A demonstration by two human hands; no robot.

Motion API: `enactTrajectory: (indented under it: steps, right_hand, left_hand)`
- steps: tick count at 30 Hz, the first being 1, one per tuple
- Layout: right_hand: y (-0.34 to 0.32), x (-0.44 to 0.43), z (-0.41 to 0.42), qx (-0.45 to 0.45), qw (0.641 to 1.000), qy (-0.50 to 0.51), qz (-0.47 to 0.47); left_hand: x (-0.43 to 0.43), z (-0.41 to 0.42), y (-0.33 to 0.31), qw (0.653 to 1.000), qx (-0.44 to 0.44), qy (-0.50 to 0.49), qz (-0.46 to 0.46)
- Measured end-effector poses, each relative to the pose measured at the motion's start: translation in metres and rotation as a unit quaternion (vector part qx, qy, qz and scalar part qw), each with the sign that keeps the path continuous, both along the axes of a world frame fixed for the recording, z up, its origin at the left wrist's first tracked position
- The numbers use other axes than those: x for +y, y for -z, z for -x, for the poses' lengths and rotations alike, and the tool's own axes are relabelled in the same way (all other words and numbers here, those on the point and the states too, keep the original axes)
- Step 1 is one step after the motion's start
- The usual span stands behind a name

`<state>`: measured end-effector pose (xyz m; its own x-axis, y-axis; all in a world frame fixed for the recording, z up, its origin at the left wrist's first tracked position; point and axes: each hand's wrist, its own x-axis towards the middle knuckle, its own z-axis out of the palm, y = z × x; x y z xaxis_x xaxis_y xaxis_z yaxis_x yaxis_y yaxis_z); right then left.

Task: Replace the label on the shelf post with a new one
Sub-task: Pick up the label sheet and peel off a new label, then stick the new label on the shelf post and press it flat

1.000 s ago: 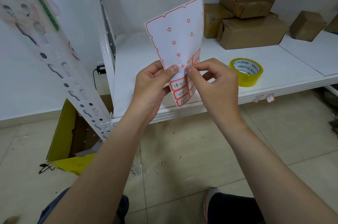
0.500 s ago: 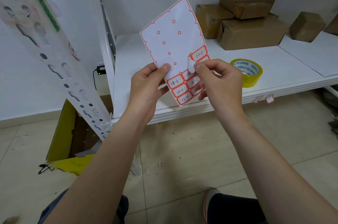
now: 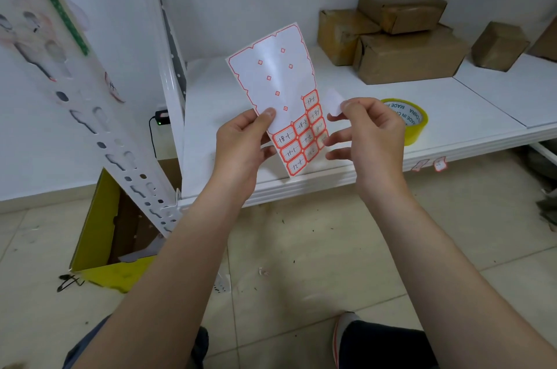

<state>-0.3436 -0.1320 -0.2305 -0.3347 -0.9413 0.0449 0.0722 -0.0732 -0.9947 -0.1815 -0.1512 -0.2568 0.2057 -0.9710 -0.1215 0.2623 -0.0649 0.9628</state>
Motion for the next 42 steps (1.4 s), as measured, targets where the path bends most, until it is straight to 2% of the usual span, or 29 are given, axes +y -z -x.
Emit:
enactTrajectory:
  steps: [6, 11, 14, 19, 21, 24, 30, 35, 42]
  right_hand:
    - [0.001, -0.002, 0.002, -0.012, 1.0, 0.002, -0.011]
    - [0.008, -0.008, 0.003, -0.016, 0.999, -0.015, -0.026]
    - [0.017, -0.013, 0.002, 0.021, 0.998, -0.032, -0.051]
    - [0.022, -0.017, 0.002, 0.056, 0.994, -0.055, -0.074]
    - [0.02, -0.017, 0.0, 0.057, 0.995, -0.052, -0.069]
    - [0.016, -0.017, -0.006, 0.083, 0.995, -0.041, -0.046]
    - [0.002, -0.011, -0.032, 0.101, 0.994, -0.046, -0.001]
    - [-0.027, 0.002, -0.068, 0.03, 0.996, -0.059, 0.066]
    - [-0.058, 0.028, -0.127, -0.054, 0.988, -0.069, 0.128]
  left_hand:
    - [-0.023, 0.015, -0.002, 0.998, -0.05, 0.022, -0.037]
    - [-0.035, 0.023, 0.006, 0.997, 0.011, 0.04, -0.071]
    - [-0.035, 0.026, 0.005, 0.997, 0.035, 0.029, -0.069]
    - [-0.034, 0.025, -0.013, 0.998, 0.004, -0.001, -0.065]
    - [-0.027, 0.024, -0.024, 0.999, -0.012, 0.005, -0.043]
    - [-0.014, 0.023, -0.037, 0.996, -0.091, 0.003, 0.014]
    - [0.023, 0.012, -0.062, 0.964, -0.223, -0.02, 0.141]
    - [0.056, -0.02, -0.087, 0.927, -0.304, -0.032, 0.218]
    - [0.091, -0.08, -0.109, 0.915, -0.328, -0.094, 0.216]
